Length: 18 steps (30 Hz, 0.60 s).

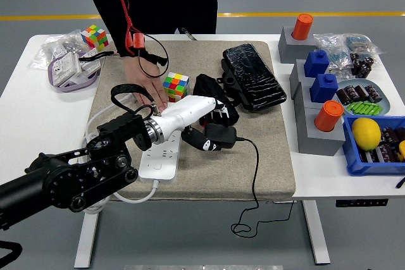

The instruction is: Pull the plug out and thorw away

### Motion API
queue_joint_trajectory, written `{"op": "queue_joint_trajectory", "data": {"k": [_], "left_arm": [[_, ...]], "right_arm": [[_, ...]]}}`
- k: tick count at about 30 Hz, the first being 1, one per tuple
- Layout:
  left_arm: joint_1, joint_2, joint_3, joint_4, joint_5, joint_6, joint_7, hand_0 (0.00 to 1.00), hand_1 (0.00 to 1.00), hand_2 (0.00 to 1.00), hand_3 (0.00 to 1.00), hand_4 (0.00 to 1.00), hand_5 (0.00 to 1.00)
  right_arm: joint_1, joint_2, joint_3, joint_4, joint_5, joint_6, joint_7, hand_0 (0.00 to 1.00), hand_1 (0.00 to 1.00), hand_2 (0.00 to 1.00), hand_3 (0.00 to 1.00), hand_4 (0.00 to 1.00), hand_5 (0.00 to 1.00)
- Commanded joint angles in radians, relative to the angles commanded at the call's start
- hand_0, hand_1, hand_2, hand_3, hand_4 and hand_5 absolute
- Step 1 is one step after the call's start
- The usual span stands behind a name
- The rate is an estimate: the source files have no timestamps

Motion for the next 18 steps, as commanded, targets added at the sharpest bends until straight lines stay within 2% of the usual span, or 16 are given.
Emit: {"op": "queue_joint_trajectory", "data": {"k": [1,2,7,8,13,14,18], "left_arm": [[0.0,0.0,0.001,0.0,-0.004,0.003,-0.005,0.343,0.393,0.453,0.559,0.713,0.002],[0.0,0.0,0.002,0.001,-0.009,0.005,-0.011,0.405,0.431,0.47,0.543,0.9,0.002],[0.002,-0.001,0.01,0.009,-0.016,0.01,-0.028,0.405,0.431,0.47,0.543,0.9,0.002],[0.001,-0.001,0.012,0.01,-0.016,0.015,-0.031,0.534,0.694,0.704,0.768,0.998,0.108],[-0.001,-0.002,0.012,0.019,-0.006,0.023,-0.036,0.534,0.694,0.704,0.768,0.998,0.108],[-0.001,-0.001,0.011,0.021,-0.002,0.024,-0.036,0.658,0.836,0.853,0.89,0.998,0.179],[-0.001,0.001,0.008,0.025,0.005,0.022,-0.035,0.658,0.836,0.853,0.89,0.998,0.179]], "right_arm": [[0.0,0.0,-0.001,0.0,0.0,0.0,0.0,0.641,0.678,0.688,0.608,0.998,0.49],[0.0,0.0,-0.001,0.0,0.001,0.0,0.0,0.641,0.678,0.687,0.608,0.998,0.49],[0.003,-0.001,-0.002,0.002,0.002,-0.001,0.001,0.641,0.678,0.687,0.608,0.998,0.49],[0.003,-0.001,-0.002,0.002,0.002,-0.001,0.001,0.641,0.678,0.688,0.608,0.998,0.49],[0.003,-0.001,0.0,0.001,0.001,0.0,0.001,0.641,0.678,0.688,0.608,0.998,0.49],[0.003,-0.001,0.001,0.001,0.0,0.0,0.001,0.641,0.678,0.688,0.608,0.998,0.489],[0.002,-0.001,0.0,0.0,0.0,0.0,0.001,0.641,0.678,0.688,0.608,0.998,0.489]]}}
